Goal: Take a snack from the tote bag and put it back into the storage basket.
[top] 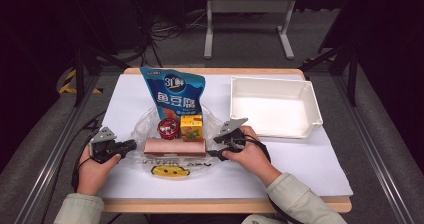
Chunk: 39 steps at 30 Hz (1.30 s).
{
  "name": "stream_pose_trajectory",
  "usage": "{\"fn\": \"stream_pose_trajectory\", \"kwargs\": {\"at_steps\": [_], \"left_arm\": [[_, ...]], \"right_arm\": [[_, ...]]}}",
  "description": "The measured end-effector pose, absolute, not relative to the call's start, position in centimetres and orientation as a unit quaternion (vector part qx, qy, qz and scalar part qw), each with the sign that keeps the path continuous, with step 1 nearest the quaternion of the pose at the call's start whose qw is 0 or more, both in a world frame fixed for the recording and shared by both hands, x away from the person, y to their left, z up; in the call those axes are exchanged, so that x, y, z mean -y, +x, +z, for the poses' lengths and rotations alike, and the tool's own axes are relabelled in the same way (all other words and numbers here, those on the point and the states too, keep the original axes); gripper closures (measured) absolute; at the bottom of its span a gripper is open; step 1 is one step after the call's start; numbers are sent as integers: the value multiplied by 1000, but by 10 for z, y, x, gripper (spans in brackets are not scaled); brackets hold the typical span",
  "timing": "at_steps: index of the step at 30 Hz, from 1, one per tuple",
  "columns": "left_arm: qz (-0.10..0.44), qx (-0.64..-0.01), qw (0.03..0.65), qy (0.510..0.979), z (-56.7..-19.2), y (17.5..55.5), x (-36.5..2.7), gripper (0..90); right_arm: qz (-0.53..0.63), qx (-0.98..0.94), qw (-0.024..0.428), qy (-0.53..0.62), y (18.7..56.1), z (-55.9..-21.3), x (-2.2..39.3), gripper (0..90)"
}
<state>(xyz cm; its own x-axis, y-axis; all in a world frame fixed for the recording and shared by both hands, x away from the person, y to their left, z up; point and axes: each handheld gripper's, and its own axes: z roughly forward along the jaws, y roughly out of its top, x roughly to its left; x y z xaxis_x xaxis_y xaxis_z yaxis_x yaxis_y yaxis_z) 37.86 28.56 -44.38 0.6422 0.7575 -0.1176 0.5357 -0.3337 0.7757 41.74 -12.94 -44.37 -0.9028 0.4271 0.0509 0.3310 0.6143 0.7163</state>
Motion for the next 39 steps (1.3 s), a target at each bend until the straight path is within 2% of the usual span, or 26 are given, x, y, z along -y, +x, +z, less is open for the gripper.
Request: {"fn": "stream_pose_trajectory", "kwargs": {"at_steps": [5, 14, 21, 27, 39], "left_arm": [[131, -403, 413, 806, -444, 378, -284, 794], [128, -403, 409, 809, -445, 378, -284, 781], [126, -400, 417, 806, -444, 377, -283, 753], [126, -394, 427, 804, -443, 377, -283, 708], [130, -381, 450, 797, -440, 376, -283, 662]], "right_arm": [[382, -901, 57, 199, 411, -445, 131, 395], [376, -907, 82, 170, 399, -447, 135, 372], [367, -908, 79, 186, 399, -445, 145, 275], [411, -888, 85, 188, 398, -431, 142, 221], [464, -864, 108, 163, 395, -413, 138, 243]]}}
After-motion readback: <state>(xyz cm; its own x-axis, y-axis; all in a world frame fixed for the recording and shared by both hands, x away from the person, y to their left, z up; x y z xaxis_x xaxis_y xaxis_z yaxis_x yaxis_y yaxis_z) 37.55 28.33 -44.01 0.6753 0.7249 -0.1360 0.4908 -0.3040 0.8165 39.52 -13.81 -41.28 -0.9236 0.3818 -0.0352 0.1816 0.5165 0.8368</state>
